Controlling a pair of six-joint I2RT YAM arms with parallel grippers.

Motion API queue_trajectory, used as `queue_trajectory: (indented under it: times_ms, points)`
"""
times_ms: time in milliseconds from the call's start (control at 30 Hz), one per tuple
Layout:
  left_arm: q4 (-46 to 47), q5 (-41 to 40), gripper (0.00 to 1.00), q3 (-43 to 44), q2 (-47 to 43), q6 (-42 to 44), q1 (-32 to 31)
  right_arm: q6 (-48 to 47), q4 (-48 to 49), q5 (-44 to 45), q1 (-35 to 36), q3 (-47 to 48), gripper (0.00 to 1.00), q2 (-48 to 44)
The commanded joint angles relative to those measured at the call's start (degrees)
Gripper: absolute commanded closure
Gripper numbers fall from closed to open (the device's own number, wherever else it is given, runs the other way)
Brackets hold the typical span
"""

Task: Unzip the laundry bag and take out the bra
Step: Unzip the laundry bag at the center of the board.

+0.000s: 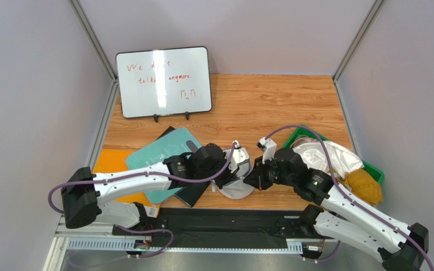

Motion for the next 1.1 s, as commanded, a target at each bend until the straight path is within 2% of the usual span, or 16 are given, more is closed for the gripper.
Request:
queue_trajectory:
  times_ms: [0,233,667,1067]
  points:
    - [0.35,-0.23,1.0,-0.86,-1.26,0.3,-0.18,-0.79,-0.99,3.89,0.31,2.43,1.0,0.28]
    - [0.27,-0.15,1.0,-2.27,-2.84,0.65,-0.18,-2.28,-3.1,8.29,-0.22,3.49,1.0,0.55]
    - [-1.05,-0.76,1.0,-4.56,-6.45,1.0,-0.18,-3.51,-3.28,8.73,-2.42,4.19,1.0,1.16]
    - [-4.3,-3.75,1.0,-7.36,-9.7,0.74,-0.18,-1.58,-1.35,1.79,-1.54,3.06,1.0,-0.6]
